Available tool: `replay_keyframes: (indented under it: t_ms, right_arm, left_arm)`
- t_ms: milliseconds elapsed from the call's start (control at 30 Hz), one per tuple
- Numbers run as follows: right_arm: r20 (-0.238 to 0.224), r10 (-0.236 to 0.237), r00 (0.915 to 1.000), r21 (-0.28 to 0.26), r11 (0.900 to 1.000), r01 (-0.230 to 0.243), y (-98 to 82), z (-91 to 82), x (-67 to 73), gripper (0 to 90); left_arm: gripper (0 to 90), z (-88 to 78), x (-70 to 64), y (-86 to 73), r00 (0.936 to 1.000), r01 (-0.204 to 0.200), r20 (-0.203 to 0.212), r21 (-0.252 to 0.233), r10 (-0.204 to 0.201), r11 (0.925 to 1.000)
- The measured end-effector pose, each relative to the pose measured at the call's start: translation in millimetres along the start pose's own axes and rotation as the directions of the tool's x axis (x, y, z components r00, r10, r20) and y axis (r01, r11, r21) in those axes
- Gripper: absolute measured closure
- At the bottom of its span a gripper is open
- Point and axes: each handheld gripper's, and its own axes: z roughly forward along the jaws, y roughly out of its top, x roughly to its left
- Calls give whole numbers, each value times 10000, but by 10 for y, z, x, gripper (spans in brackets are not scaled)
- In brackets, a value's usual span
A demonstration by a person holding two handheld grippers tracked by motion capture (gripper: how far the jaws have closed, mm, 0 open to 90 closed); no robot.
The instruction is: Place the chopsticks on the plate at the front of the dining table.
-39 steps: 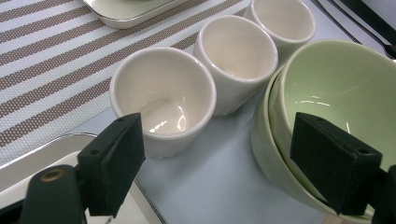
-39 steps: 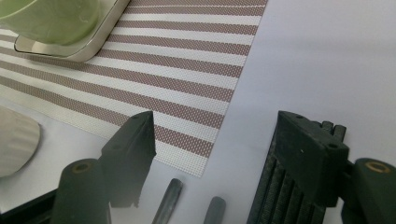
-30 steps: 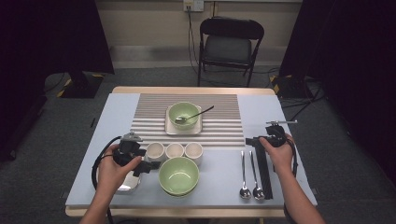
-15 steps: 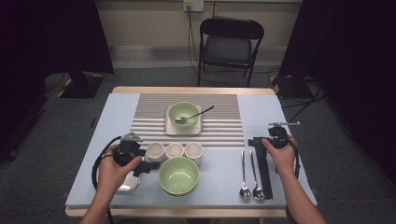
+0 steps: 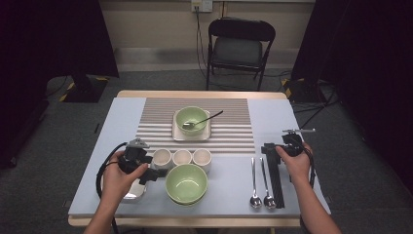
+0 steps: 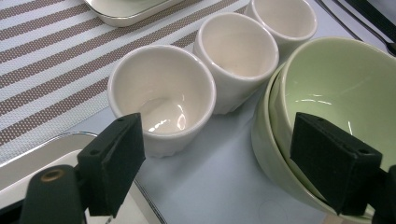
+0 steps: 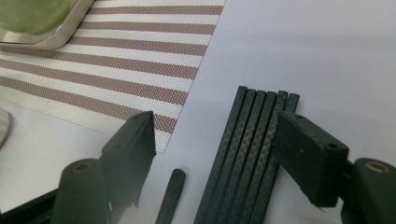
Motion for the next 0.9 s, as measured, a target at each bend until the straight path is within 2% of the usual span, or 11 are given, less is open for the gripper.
replay_keyframes:
  t_ms: [267, 900]
  right_arm:
    - [45, 89, 9999, -79, 9999, -89, -17, -16, -42, 290]
    - [695, -9, 9976, 46, 10000, 6, -79, -22, -139, 307]
  left_arm:
    - [175, 2, 0, -2, 10000, -5, 10, 10, 5, 10000]
    - [175, 2, 0, -1, 10000, -7, -33, 20, 7, 10000]
